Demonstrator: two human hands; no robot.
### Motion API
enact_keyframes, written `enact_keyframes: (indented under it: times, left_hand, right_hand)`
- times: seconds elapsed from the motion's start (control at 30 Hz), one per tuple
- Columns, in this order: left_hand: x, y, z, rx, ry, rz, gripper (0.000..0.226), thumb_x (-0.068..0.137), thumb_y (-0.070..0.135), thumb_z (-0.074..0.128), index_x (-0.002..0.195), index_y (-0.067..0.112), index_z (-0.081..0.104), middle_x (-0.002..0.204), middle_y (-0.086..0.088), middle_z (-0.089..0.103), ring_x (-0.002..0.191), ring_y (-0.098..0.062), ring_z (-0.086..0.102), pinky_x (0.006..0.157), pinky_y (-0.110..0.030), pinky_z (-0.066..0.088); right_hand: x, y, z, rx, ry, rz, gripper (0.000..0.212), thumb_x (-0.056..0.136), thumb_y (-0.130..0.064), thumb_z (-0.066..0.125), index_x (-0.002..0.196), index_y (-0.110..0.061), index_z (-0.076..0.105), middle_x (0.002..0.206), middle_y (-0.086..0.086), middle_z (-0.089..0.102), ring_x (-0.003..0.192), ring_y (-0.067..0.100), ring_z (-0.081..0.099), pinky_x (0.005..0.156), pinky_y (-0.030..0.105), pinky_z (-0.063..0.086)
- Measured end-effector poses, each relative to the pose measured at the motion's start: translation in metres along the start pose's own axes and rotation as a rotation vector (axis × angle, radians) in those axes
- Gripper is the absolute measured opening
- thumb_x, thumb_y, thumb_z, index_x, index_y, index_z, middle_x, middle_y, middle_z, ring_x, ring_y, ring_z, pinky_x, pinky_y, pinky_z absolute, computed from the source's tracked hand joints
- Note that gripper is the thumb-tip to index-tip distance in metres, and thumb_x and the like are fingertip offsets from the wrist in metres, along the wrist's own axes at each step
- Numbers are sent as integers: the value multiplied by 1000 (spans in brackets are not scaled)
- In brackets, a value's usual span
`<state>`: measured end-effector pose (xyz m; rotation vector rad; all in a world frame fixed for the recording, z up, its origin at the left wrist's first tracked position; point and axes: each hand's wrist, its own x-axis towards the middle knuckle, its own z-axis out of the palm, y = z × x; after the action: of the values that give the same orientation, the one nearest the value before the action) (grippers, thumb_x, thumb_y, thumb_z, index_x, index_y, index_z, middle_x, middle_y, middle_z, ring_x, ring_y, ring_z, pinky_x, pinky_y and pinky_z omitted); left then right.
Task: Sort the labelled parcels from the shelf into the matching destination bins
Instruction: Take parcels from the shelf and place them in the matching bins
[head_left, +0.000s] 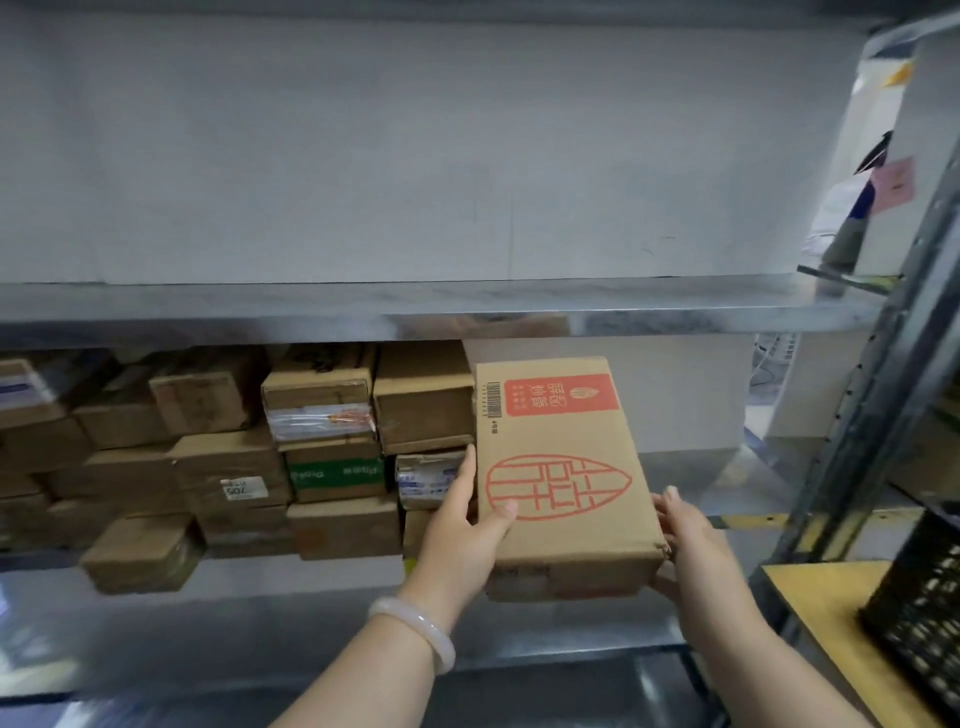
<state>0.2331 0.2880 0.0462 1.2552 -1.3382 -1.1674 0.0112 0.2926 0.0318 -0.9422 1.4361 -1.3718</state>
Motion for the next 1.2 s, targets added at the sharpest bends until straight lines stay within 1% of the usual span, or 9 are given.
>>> enact_keyframes:
  times: [0.13, 0.3, 0.4, 0.47, 0.7, 0.83, 0.93, 1.03, 1.2]
  left_hand:
    - [-35, -4, -28, -62, -30, 26, 68, 100, 21, 55, 151, 50, 20, 134, 22, 55, 124, -3, 51, 104, -30, 46]
    - [-72, -6, -73, 1, 35, 49, 64, 100, 22, 56, 151, 45, 25, 145, 15, 47, 133, -7, 46, 113, -39, 40]
    - [-89, -5, -99, 257, 177, 8, 80, 93, 43, 63, 157, 30, 17, 156, 6, 29, 140, -13, 34, 115, -34, 32]
    - [-101, -3, -116, 321, 200, -61, 106, 77, 66, 65, 158, 29, 7, 156, 4, 23, 141, -16, 31, 111, -33, 32]
    - [-158, -9, -181, 189, 212, -135, 138, 44, 86, 73, 150, 53, -9, 161, 5, 15, 145, -23, 27, 117, -54, 28]
    - [-201, -19, -214, 36, 390, -38, 74, 66, 69, 69, 130, 67, 30, 146, 10, 43, 129, -13, 48, 110, -48, 41]
    - [-227, -27, -241, 156, 613, 10, 43, 90, 52, 61, 122, 66, 36, 141, 4, 44, 124, -15, 50, 107, -45, 45]
    - [-252, -41, -274, 355, 839, -10, 59, 95, 39, 59, 149, 41, 34, 141, 0, 48, 123, -18, 53, 105, -46, 46]
    - [-287, -53, -301, 348, 864, -222, 131, 52, 81, 66, 150, 48, -15, 157, 6, 18, 143, -15, 23, 113, -37, 29]
  right_hand:
    - [-31, 16, 8, -17, -134, 72, 59, 82, -74, 52, 126, -35, 58, 115, -5, 70, 108, 20, 65, 87, 47, 54]
    - [-69, 11, 39, 58, -354, 118, 86, 68, -76, 60, 141, -33, 48, 128, -5, 64, 110, 19, 65, 86, 44, 54]
    - [-89, 8, 68, -10, -270, 53, 120, 51, -69, 75, 152, -38, 19, 132, -11, 46, 107, 17, 58, 84, 44, 54]
    - [-102, 3, 91, -92, -324, 8, 127, 42, -71, 78, 152, -35, 24, 133, -11, 47, 112, 19, 56, 96, 48, 51]
    - [-149, 2, 177, -265, -474, -181, 113, 41, -64, 80, 139, -24, 39, 122, -9, 53, 109, 12, 52, 93, 36, 50]
    - [-181, 10, 223, -269, -649, -285, 93, 63, -43, 86, 141, -24, 38, 132, -7, 54, 113, 5, 54, 92, 25, 52]
    - [-211, 16, 258, -250, -778, -384, 85, 72, -42, 79, 142, -31, 33, 134, -14, 48, 116, -2, 50, 93, 15, 47]
    - [-240, 24, 286, -253, -952, -376, 91, 74, -60, 67, 148, -47, 16, 141, -28, 31, 133, 1, 33, 114, 38, 34]
    - [-289, 41, 327, -460, -1101, -670, 55, 93, -62, 35, 133, -71, -2, 150, -41, -10, 138, -17, -17, 109, 12, -11]
